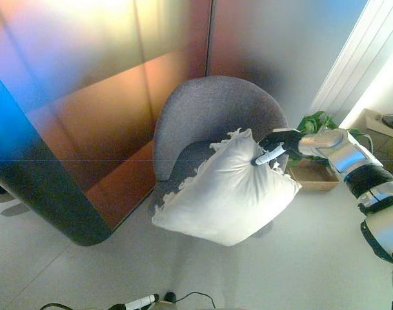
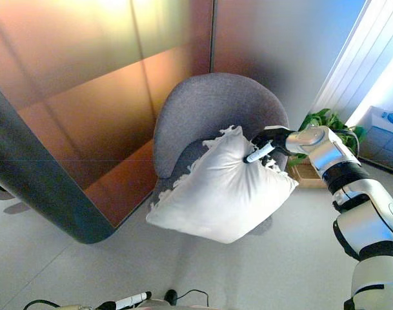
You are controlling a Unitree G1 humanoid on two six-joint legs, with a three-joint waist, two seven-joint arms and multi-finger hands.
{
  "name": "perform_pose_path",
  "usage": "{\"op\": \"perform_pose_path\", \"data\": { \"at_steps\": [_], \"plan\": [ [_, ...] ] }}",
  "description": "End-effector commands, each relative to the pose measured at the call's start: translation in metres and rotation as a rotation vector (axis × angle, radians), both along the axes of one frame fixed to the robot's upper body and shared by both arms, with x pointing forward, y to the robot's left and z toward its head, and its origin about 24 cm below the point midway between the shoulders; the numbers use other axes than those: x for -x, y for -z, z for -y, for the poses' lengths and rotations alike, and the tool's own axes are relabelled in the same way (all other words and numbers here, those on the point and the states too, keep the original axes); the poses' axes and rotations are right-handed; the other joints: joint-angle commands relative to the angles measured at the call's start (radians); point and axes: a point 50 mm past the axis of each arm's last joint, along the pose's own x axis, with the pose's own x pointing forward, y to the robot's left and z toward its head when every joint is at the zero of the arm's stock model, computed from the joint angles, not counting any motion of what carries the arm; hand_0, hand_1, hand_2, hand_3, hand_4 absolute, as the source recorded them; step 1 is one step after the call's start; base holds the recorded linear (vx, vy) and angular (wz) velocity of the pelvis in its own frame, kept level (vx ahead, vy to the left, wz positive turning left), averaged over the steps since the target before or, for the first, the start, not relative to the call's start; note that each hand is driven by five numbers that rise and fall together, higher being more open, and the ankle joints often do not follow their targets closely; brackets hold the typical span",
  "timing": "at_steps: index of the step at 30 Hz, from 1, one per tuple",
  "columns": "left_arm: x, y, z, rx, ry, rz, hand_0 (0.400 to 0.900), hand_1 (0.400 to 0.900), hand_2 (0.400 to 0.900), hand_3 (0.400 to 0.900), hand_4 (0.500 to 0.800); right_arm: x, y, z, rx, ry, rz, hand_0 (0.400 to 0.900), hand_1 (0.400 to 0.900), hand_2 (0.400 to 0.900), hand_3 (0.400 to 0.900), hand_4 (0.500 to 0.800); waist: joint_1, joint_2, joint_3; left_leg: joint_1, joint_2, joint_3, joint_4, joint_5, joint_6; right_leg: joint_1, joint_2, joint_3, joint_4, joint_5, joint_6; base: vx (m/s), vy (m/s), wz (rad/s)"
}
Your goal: Pick up the pillow and put it on the sofa.
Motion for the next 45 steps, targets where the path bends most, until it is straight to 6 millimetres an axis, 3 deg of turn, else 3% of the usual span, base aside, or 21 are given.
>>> {"op": "perform_pose_path", "data": {
  "at_steps": [1, 8, 9, 10, 11, 19, 29, 35, 39, 42, 45],
  "plan": [
    [0.041, 0.008, 0.022, 0.104, -0.006, -0.22, 0.9, 0.9, 0.9, 0.9, 0.8, -0.016, -0.146, 0.006, -0.085, 0.145, 0.473, 0.4, 0.4, 0.4, 0.4, 0.5, 0.036, -0.061, -0.046, 0.047, -0.035, 0.038, -0.006, -0.089, -0.008, 0.069, 0.011, 0.016, 0.011, -0.053, 0.032, 0.13, 0.045, 0.17],
    [0.044, 0.006, 0.016, 0.105, 0.023, -0.24, 0.9, 0.9, 0.9, 0.9, 0.8, -0.005, -0.168, 0.046, -0.054, 0.445, 0.605, 0.4, 0.4, 0.4, 0.4, 0.5, 0.061, -0.064, -0.019, 0.02, -0.028, 0.013, -0.006, -0.085, -0.007, 0.049, 0.017, 0.012, 0.011, -0.06, 0.028, 0.07, 0.007, 0.14],
    [0.044, 0.006, 0.015, 0.108, 0.032, -0.238, 0.9, 0.9, 0.9, 0.9, 0.8, -0.001, -0.172, 0.057, -0.031, 0.539, 0.651, 0.529, 0.529, 0.529, 0.529, 0.578, 0.064, -0.062, -0.013, 0.016, -0.027, 0.01, -0.006, -0.084, -0.007, 0.045, 0.018, 0.011, 0.013, -0.061, 0.028, 0.03, -0.006, 0.09],
    [0.045, 0.006, 0.015, 0.111, 0.038, -0.236, 0.9, 0.9, 0.9, 0.9, 0.8, 0.001, -0.171, 0.063, -0.037, 0.565, 0.642, 0.529, 0.529, 0.529, 0.529, 0.578, 0.065, -0.061, -0.01, 0.013, -0.026, 0.006, -0.006, -0.086, -0.007, 0.042, 0.019, 0.013, 0.014, -0.063, 0.028, 0.03, -0.009, 0.07],
    [0.045, 0.006, 0.015, 0.114, 0.042, -0.232, 0.9, 0.9, 0.9, 0.9, 0.8, 0.002, -0.17, 0.066, -0.044, 0.579, 0.634, 0.9, 0.9, 0.9, 0.9, 0.8, 0.067, -0.06, -0.008, 0.009, -0.025, 0.003, -0.006, -0.085, -0.008, 0.038, 0.019, 0.015, 0.014, -0.064, 0.029, 0.0, 0.0, 0.0],
    [0.043, 0.004, 0.009, 0.11, 0.086, -0.211, 0.9, 0.9, 0.9, 0.9, 0.8, 0.007, -0.156, 0.08, -0.008, 0.585, 0.529, 0.9, 0.9, 0.9, 0.9, 0.8, 0.073, -0.048, 0.013, -0.007, -0.018, -0.001, -0.006, -0.087, -0.01, 0.027, 0.019, 0.013, 0.003, -0.068, 0.025, 0.0, -0.017, -0.04],
    [0.048, 0.003, 0.006, 0.119, 0.085, -0.213, 0.9, 0.9, 0.9, 0.9, 0.8, 0.01, -0.158, 0.082, 0.07, 0.507, 0.487, 0.9, 0.9, 0.9, 0.9, 0.8, 0.06, -0.046, 0.004, 0.016, -0.011, 0.018, -0.006, -0.097, -0.017, 0.045, 0.018, 0.022, -0.001, -0.079, 0.024, 0.04, -0.012, -0.06],
    [0.051, 0.002, 0.003, 0.121, 0.092, -0.226, 0.9, 0.9, 0.9, 0.9, 0.8, 0.011, -0.143, 0.09, 0.071, 0.54, 0.44, 0.9, 0.9, 0.9, 0.9, 0.8, 0.058, -0.046, -0.005, 0.023, -0.009, 0.024, -0.006, -0.101, -0.019, 0.051, 0.02, 0.022, -0.001, -0.084, 0.023, 0.01, -0.001, 0.0],
    [0.051, 0.002, 0.002, 0.123, 0.092, -0.217, 0.9, 0.9, 0.9, 0.9, 0.8, 0.011, -0.122, 0.094, 0.026, 0.531, 0.405, 0.9, 0.9, 0.9, 0.9, 0.8, 0.049, -0.044, -0.008, 0.026, -0.008, 0.032, -0.006, -0.103, -0.02, 0.051, 0.02, 0.028, -0.001, -0.084, 0.025, -0.02, -0.031, -0.05],
    [0.047, 0.003, 0.003, 0.121, 0.081, -0.187, 0.9, 0.9, 0.9, 0.9, 0.8, 0.01, -0.083, 0.093, -0.118, 0.523, 0.369, 0.9, 0.9, 0.9, 0.9, 0.8, 0.033, -0.037, -0.012, 0.03, -0.006, 0.046, -0.006, -0.106, -0.018, 0.049, 0.018, 0.037, -0.001, -0.082, 0.028, -0.05, -0.033, -0.11],
    [0.04, 0.004, 0.005, 0.12, 0.081, -0.144, 0.9, 0.9, 0.9, 0.9, 0.8, 0.016, -0.028, 0.092, -0.256, 0.536, 0.28, 0.9, 0.9, 0.9, 0.9, 0.8, 0.011, -0.025, -0.012, 0.038, -0.007, 0.057, -0.006, -0.109, -0.014, 0.051, 0.014, 0.044, -0.001, -0.077, 0.03, -0.06, -0.033, -0.12]
  ]
}}
